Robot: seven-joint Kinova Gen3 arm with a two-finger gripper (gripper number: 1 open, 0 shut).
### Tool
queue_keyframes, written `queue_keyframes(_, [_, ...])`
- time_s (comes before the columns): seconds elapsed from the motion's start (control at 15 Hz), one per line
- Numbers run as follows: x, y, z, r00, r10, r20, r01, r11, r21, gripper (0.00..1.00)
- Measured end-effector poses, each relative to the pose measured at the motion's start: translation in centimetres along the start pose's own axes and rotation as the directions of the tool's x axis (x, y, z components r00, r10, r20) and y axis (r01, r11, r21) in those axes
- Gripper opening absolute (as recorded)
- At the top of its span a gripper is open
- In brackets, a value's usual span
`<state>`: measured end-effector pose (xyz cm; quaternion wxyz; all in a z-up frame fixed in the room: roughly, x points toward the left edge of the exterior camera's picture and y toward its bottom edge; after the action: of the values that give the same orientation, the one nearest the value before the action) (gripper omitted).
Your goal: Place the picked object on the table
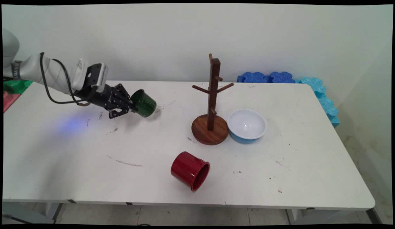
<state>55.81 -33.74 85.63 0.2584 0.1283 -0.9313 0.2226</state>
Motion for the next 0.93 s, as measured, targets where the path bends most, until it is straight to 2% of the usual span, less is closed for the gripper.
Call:
queue_keyframes(0.33, [-0.9,-0.2,1.4,0.993,0.088,0.074,-0.089,0.996,0.02,0.0])
queue_keyframes(0.93, [-1.8,-0.2,3.3,0.973,0.174,0.153,-0.181,0.983,0.027,0.0])
